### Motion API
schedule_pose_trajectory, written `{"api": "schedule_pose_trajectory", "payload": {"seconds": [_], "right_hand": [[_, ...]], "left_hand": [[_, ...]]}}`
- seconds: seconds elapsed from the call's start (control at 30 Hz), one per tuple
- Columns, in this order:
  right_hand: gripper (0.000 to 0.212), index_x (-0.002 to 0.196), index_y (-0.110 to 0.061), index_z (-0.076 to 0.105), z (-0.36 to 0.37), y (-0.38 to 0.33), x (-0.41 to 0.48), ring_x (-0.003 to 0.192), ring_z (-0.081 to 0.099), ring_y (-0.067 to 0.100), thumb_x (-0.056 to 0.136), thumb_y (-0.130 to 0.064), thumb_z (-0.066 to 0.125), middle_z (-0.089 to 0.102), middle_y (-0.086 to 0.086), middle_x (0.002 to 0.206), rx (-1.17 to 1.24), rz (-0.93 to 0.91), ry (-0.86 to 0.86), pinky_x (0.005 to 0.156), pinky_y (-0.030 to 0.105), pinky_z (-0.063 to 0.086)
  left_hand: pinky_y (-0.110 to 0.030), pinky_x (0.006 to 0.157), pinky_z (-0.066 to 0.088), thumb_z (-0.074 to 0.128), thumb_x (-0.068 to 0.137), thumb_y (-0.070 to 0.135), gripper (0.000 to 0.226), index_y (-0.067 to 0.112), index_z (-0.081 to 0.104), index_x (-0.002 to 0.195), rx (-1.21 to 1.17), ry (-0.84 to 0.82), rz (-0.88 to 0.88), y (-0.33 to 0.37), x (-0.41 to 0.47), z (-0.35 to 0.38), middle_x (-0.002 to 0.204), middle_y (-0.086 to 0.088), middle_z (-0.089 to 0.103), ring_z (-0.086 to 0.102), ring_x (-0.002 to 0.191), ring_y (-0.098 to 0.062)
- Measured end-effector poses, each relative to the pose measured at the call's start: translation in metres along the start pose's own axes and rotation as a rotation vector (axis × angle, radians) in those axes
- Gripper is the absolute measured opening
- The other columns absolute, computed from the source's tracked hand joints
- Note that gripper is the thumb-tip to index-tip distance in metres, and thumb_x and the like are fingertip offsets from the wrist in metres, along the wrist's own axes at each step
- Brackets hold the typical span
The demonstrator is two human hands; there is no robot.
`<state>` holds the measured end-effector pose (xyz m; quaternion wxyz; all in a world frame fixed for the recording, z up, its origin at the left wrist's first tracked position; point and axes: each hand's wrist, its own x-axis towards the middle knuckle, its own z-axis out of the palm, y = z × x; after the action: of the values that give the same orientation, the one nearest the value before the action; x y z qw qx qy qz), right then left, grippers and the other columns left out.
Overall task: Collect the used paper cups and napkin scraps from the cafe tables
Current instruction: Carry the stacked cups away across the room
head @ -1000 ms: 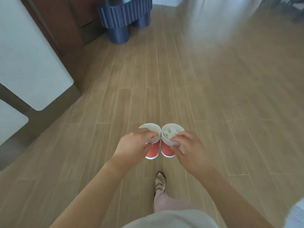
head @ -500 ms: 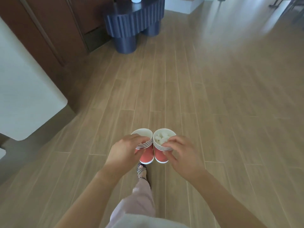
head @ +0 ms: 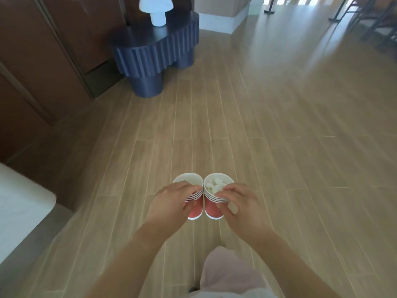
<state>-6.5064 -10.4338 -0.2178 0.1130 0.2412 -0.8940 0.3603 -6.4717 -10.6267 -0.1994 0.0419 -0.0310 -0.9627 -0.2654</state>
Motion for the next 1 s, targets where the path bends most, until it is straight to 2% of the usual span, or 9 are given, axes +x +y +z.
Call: {"api": "schedule_pose_trajectory", "payload": {"seconds": [0.07, 0.13, 0.2, 0.27, 0.4, 0.53, 0.8, 0.93, 1.0], "right_hand": [[0.028, 0.087, -0.015, 0.072, 0.017, 0.017, 0.047, 0.086, 0.058, 0.009, 0.065, 0.002, 0.077, 0.066, 0.001, 0.090, 0.024, 0.006, -0.017, 0.079, 0.004, 0.035], [0.026, 0.088, -0.017, 0.072, 0.036, 0.038, 0.099, 0.088, 0.060, 0.012, 0.068, -0.001, 0.076, 0.065, -0.001, 0.091, 0.036, 0.016, -0.042, 0.076, 0.010, 0.040], [0.024, 0.091, -0.018, 0.071, 0.056, 0.061, 0.156, 0.091, 0.059, 0.013, 0.072, -0.003, 0.074, 0.064, -0.003, 0.094, 0.053, 0.008, -0.054, 0.076, 0.019, 0.044], [0.024, 0.093, -0.018, 0.071, 0.073, 0.083, 0.217, 0.094, 0.057, 0.012, 0.074, -0.004, 0.072, 0.064, -0.003, 0.096, 0.078, -0.011, -0.071, 0.077, 0.018, 0.043], [0.025, 0.091, -0.019, 0.072, 0.097, 0.114, 0.339, 0.091, 0.055, 0.009, 0.072, -0.003, 0.074, 0.065, -0.003, 0.093, 0.077, -0.085, -0.066, 0.075, 0.016, 0.042], [0.022, 0.092, -0.019, 0.072, 0.122, 0.131, 0.448, 0.094, 0.054, 0.009, 0.075, -0.006, 0.073, 0.065, -0.002, 0.095, 0.096, -0.111, -0.086, 0.074, 0.021, 0.044], [0.023, 0.096, -0.021, 0.070, 0.212, 0.187, 0.636, 0.094, 0.058, 0.016, 0.076, -0.010, 0.071, 0.064, -0.003, 0.098, 0.122, -0.168, -0.155, 0.076, 0.032, 0.051], [0.023, 0.096, -0.022, 0.069, 0.250, 0.209, 0.748, 0.093, 0.059, 0.016, 0.076, -0.011, 0.071, 0.066, -0.005, 0.096, 0.085, -0.206, -0.139, 0.076, 0.030, 0.051], [0.027, 0.096, -0.023, 0.068, 0.262, 0.217, 0.807, 0.091, 0.058, 0.015, 0.073, -0.010, 0.073, 0.066, -0.007, 0.096, 0.061, -0.203, -0.116, 0.076, 0.027, 0.050]], "left_hand": [[-0.034, 0.087, 0.045, 0.059, 0.082, 0.017, 0.034, 0.033, 0.062, 0.111, 0.020, -0.023, 0.007, -0.023, 0.049, -0.002, 0.107, 0.012, 0.065, 0.059, 0.103, -0.017], [-0.034, 0.088, 0.045, 0.058, 0.082, 0.016, 0.035, 0.032, 0.062, 0.113, 0.043, -0.032, 0.012, -0.048, 0.103, -0.003, 0.108, 0.011, 0.065, 0.058, 0.104, -0.017], [-0.036, 0.084, 0.048, 0.060, 0.081, 0.013, 0.034, 0.030, 0.064, 0.110, 0.030, -0.021, 0.006, -0.071, 0.161, -0.007, 0.104, 0.010, 0.066, 0.060, 0.099, -0.018], [-0.034, 0.079, 0.050, 0.061, 0.078, 0.012, 0.034, 0.030, 0.066, 0.106, 0.005, -0.003, -0.016, -0.092, 0.219, -0.014, 0.099, 0.010, 0.067, 0.061, 0.094, -0.017], [-0.013, 0.069, 0.038, 0.065, 0.075, 0.010, 0.036, 0.034, 0.066, 0.102, -0.011, 0.050, -0.065, -0.128, 0.328, -0.040, 0.094, 0.015, 0.066, 0.059, 0.088, -0.010], [-0.024, 0.069, 0.045, 0.066, 0.074, 0.009, 0.040, 0.037, 0.065, 0.102, -0.019, 0.103, -0.111, -0.164, 0.419, -0.065, 0.093, 0.014, 0.067, 0.060, 0.088, -0.013], [-0.023, 0.071, 0.045, 0.067, 0.074, 0.008, 0.041, 0.035, 0.066, 0.104, -0.042, 0.131, -0.201, -0.273, 0.590, -0.077, 0.099, 0.015, 0.067, 0.061, 0.092, -0.012], [-0.020, 0.071, 0.041, 0.067, 0.074, 0.008, 0.037, 0.031, 0.067, 0.103, -0.047, 0.121, -0.161, -0.330, 0.700, -0.100, 0.097, 0.012, 0.068, 0.062, 0.091, -0.014], [-0.013, 0.072, 0.036, 0.065, 0.078, 0.013, 0.034, 0.033, 0.066, 0.106, -0.024, 0.083, -0.137, -0.355, 0.758, -0.116, 0.102, 0.014, 0.066, 0.060, 0.094, -0.011]]}}
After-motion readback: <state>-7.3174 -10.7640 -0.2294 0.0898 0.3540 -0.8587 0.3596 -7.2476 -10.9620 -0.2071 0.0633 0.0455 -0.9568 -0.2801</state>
